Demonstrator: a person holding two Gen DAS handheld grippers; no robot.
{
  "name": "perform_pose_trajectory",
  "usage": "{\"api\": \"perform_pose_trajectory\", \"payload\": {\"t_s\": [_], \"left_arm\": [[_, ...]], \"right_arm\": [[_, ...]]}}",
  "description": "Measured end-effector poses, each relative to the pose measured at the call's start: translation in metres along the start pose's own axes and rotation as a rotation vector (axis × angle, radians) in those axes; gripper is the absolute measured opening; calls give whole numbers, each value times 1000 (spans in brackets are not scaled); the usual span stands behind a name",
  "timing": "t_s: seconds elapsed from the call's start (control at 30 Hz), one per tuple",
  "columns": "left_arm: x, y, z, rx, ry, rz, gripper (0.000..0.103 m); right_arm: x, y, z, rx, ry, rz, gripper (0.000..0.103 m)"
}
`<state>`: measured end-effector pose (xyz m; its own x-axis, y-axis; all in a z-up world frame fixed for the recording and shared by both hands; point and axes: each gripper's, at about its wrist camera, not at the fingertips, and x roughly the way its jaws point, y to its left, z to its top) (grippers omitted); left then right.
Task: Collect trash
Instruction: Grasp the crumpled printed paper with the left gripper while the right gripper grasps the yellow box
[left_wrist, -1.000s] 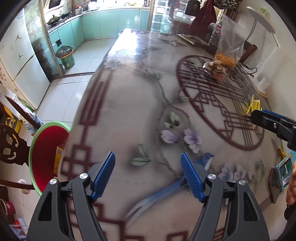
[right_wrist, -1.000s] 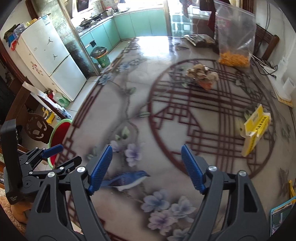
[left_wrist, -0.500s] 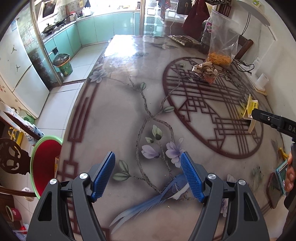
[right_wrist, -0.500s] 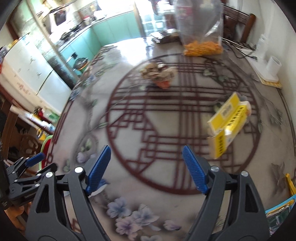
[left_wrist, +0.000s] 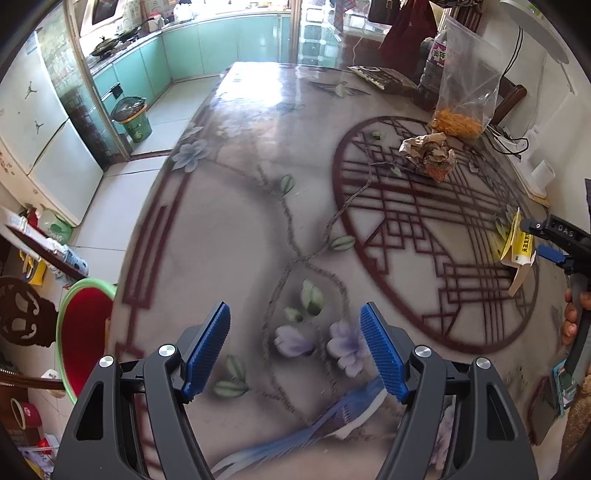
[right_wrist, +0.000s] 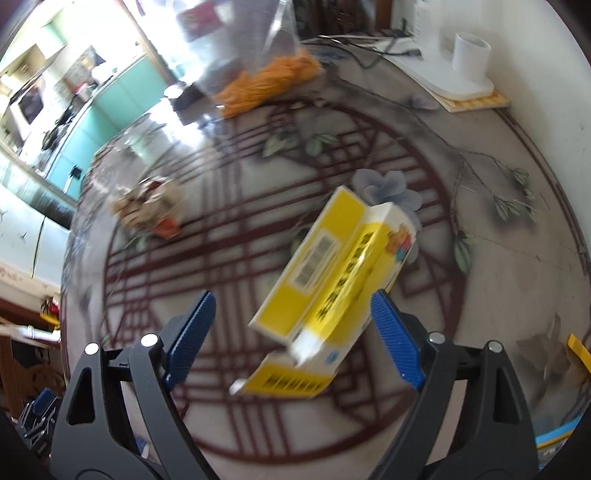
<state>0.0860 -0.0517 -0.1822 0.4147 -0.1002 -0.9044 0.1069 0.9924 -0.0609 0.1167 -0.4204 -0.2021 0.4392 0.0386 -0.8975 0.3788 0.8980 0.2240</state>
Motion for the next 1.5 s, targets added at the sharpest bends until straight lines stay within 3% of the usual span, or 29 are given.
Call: {"api": "perform_pose_trajectory", "payload": {"t_s": [0.13, 0.27, 0.5, 0.6, 0.7, 0.8, 0.93, 0.97, 1.03, 1.2, 1.3, 1.5], "left_arm": [[17, -30, 24, 53, 8, -33, 70], [36, -73, 58, 170, -14, -65, 70], [76, -158, 146, 380, -82, -91, 73], [100, -183, 169, 408, -55, -115, 75], [132, -199, 178, 433, -5, -83, 75], [151, -202, 181, 373, 41, -122, 74], [165, -203, 180, 354, 85, -145, 59], [163, -202, 180, 354, 76, -154, 52], [153, -202, 179, 378, 48, -158, 49], [116, -187, 165, 462, -66, -166, 49], [99, -173, 154, 489, -93, -131, 50], [77, -110, 126, 280, -22, -126, 51]], "right_arm": [[19, -16, 2, 50, 40, -24, 87], [33, -29, -3, 101, 74, 9, 90], [33, -23, -7, 94, 81, 50, 90], [33, -22, -7, 91, 77, 36, 90], [33, -25, -7, 104, 76, 31, 90], [29, -28, -7, 117, 69, 32, 90], [27, -30, -5, 116, 66, 25, 90], [27, -29, -5, 115, 66, 26, 90], [27, -27, -5, 113, 65, 35, 90], [34, -11, -7, 64, 78, 45, 82], [34, -5, -11, 56, 85, 69, 78], [24, 8, -19, 3, 85, 92, 62]]}}
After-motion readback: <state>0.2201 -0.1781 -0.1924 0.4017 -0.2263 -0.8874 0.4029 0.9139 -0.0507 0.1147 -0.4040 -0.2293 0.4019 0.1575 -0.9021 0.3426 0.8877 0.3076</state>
